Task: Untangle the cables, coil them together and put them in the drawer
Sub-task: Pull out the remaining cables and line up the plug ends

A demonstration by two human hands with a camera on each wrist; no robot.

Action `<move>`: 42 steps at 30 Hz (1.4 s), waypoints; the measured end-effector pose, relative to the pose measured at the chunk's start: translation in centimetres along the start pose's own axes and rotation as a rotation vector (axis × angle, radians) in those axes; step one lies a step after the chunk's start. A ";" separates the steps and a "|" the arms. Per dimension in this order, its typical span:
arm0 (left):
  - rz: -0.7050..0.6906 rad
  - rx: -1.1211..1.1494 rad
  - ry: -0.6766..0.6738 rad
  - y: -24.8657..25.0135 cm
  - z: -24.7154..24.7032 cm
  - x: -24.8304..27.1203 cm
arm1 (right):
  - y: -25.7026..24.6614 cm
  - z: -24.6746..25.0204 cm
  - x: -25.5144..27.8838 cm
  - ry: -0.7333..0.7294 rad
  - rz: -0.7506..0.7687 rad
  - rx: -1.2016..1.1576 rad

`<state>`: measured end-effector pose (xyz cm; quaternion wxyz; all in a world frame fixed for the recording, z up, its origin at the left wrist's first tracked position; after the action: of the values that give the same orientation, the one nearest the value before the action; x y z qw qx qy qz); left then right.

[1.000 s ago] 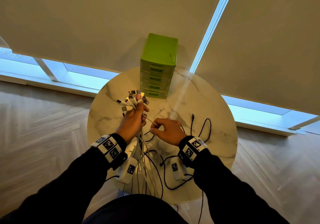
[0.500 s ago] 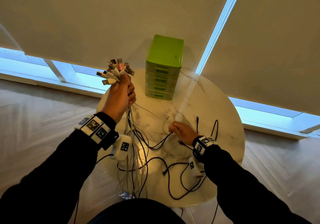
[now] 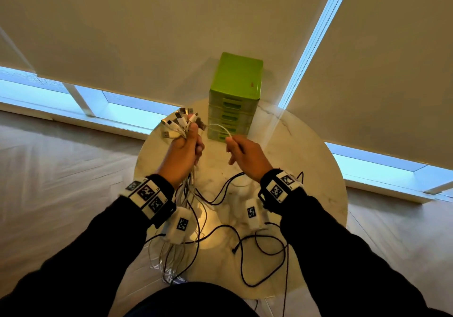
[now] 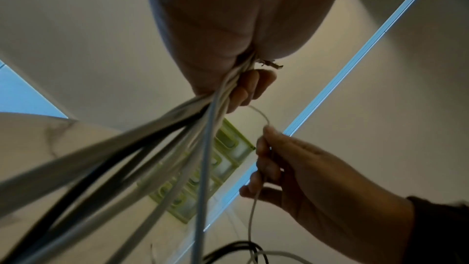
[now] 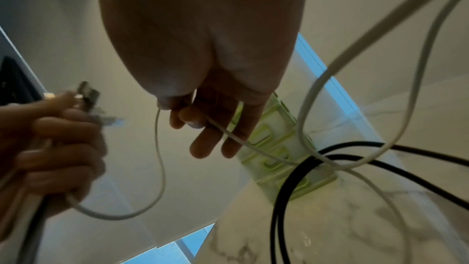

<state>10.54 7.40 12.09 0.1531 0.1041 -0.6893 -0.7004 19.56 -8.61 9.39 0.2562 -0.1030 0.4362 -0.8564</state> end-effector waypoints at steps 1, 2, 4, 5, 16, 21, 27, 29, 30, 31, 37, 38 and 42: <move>0.021 -0.018 0.000 -0.4 -0.4 0.1 | -0.6 -0.4 0.2 -0.025 0.030 -0.006; 0.037 -0.022 0.001 -0.7 -0.6 0.1 | -0.9 -0.8 0.3 -0.052 0.058 -0.010; 0.058 -0.010 -0.003 -1.1 -0.9 0.0 | -1.6 -1.4 0.7 -0.116 0.110 0.007; 0.060 -0.005 -0.008 -1.2 -1.0 -0.2 | -1.9 -1.6 0.9 -0.150 0.135 0.022; 0.036 0.136 0.105 0.0 1.2 -1.1 | 6.4 -4.3 2.6 -0.686 -0.220 0.535; -0.022 0.186 0.234 2.0 5.1 -1.7 | 10.5 -2.7 3.7 -0.631 -0.246 0.412; -0.072 0.160 0.279 2.3 6.6 -1.5 | 10.8 -0.1 1.9 -0.438 -0.226 0.469; -0.073 0.172 0.251 2.3 6.0 -1.3 | 10.2 0.2 1.0 -0.369 -0.223 0.456; -0.077 0.165 0.215 2.2 5.4 -1.2 | 9.5 0.3 0.6 -0.326 -0.208 0.413; -0.080 0.137 0.165 2.0 4.7 -1.0 | 8.5 0.3 0.2 -0.280 -0.190 0.347; -0.088 -0.021 0.034 0.5 0.3 0.0 | 2.5 0.3 -0.2 -0.154 -0.089 0.058; -0.078 -0.027 0.028 0.6 0.0 -0.1 | 2.2 0.4 0.0 -0.137 -0.095 0.026; -0.077 -0.160 -0.040 0.9 -0.3 0.0 | 1.2 0.4 0.9 -0.112 -0.077 -0.044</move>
<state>10.72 7.07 13.01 0.1201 0.1038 -0.6295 -0.7606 19.37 -9.95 8.58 0.2447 -0.1730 0.4356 -0.8488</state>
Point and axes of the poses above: each hand's wrist, its own x-axis away from the middle knuckle, its own z-axis out of the back of the hand, y = z × x, the point moved 4 cm from there along -x, towards the middle knuckle, and after that the axes turned 2 degrees about -z, right-handed, at the moved point
